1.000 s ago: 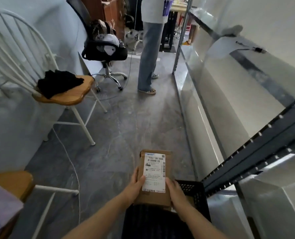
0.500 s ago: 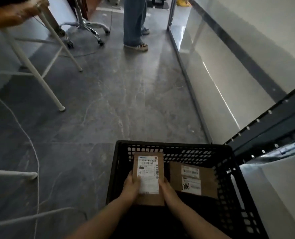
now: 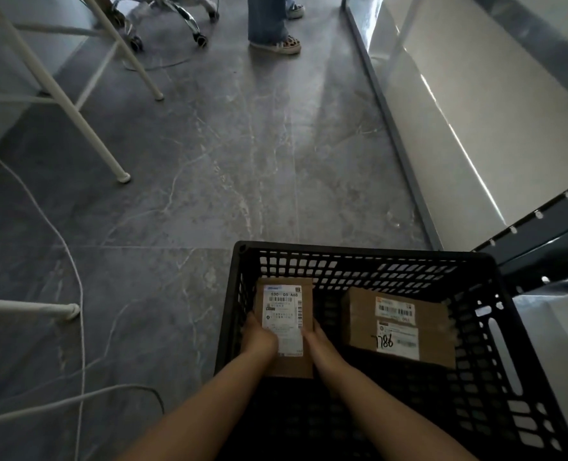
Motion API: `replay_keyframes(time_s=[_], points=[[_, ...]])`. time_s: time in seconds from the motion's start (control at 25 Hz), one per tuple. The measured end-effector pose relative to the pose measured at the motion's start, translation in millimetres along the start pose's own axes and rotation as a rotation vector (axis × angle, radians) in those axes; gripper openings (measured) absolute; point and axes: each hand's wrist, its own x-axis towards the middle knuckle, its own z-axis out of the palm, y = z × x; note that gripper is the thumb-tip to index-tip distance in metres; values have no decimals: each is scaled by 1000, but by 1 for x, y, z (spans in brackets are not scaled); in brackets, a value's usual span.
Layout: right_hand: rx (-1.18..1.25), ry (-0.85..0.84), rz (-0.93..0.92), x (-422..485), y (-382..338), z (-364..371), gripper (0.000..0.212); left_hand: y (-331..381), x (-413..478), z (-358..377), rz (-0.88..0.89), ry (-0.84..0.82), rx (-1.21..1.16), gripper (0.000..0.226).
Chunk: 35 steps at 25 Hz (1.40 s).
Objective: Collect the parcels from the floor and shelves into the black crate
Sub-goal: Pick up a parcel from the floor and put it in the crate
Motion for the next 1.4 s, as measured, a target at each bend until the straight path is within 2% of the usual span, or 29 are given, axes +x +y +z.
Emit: replay_keyframes(time_s=[0.16,0.28,0.36,0.72,1.0,1.16,1.4], points=[[-20,42,21,1,6,4,51,-9,5,4,54,-19,122,65],[-64,17,3,3,5,3,48,-13,7,7,111,-60,193,88],[-78,2,-7,3,4,3,49,-15,8,8,130,-77,220,96],[-101,-2,-20,-2,7,4,53,-16,13,8,145,-106,191,98],[-83,-27,-3,-5,4,4,60,-18,9,6,218,-57,216,93],[-50,46,72,-14,-1,-2,70,-20,5,6,235,-66,243,98],[-11,247,23,-23,2,-36,55,-21,8,8,231,-86,282,101]])
